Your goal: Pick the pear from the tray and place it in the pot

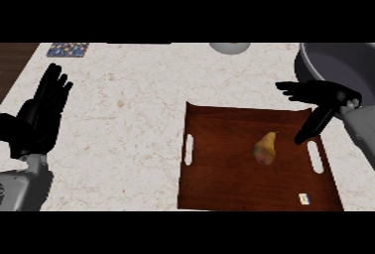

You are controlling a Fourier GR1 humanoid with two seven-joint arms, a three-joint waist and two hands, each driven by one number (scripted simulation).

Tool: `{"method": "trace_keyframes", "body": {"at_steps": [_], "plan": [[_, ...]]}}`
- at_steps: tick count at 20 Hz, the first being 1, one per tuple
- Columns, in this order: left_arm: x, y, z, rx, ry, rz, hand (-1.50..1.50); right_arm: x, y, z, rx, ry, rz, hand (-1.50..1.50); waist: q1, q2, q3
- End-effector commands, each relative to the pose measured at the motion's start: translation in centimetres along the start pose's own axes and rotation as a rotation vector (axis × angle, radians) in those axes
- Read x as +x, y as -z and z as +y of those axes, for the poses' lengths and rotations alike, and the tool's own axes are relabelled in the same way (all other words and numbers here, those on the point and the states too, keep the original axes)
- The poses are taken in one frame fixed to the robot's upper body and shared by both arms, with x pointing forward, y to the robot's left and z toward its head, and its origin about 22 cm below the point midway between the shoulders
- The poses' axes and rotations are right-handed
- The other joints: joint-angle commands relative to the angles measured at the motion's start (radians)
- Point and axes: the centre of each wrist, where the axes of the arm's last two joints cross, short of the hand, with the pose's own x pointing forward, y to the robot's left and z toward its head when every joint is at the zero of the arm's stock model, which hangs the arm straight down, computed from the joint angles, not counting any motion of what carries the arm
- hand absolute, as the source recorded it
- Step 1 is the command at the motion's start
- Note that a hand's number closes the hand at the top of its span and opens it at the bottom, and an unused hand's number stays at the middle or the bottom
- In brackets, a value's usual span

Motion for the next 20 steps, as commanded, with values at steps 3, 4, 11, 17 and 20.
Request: {"method": "trace_keyframes", "body": {"at_steps": [3,4,11,17,20], "plan": [[-1.0,-1.4,-1.5,0.006,0.001,0.0,0.0,1.2,1.1,2.7,0.05,-0.006,0.033,-1.5,-0.011,-0.002,0.0],[-0.4,-1.1,-1.0,0.0,-0.011,0.002,0.0,2.3,1.2,3.5,0.04,-0.008,0.023,-1.5,-0.012,-0.003,0.0],[-1.2,-0.8,1.3,0.008,-0.015,-0.002,0.0,0.7,1.6,4.1,0.073,-0.07,0.131,-1.5,-0.01,-0.001,0.0],[-0.5,-1.3,0.4,0.003,0.009,0.003,0.0,0.4,3.0,6.6,0.065,-0.072,0.157,-1.5,-0.008,-0.001,0.001],[0.6,-0.9,0.0,0.011,0.009,-0.007,0.0,-1.1,3.7,5.8,0.069,-0.048,0.129,-1.5,-0.005,0.0,0.001]]}}
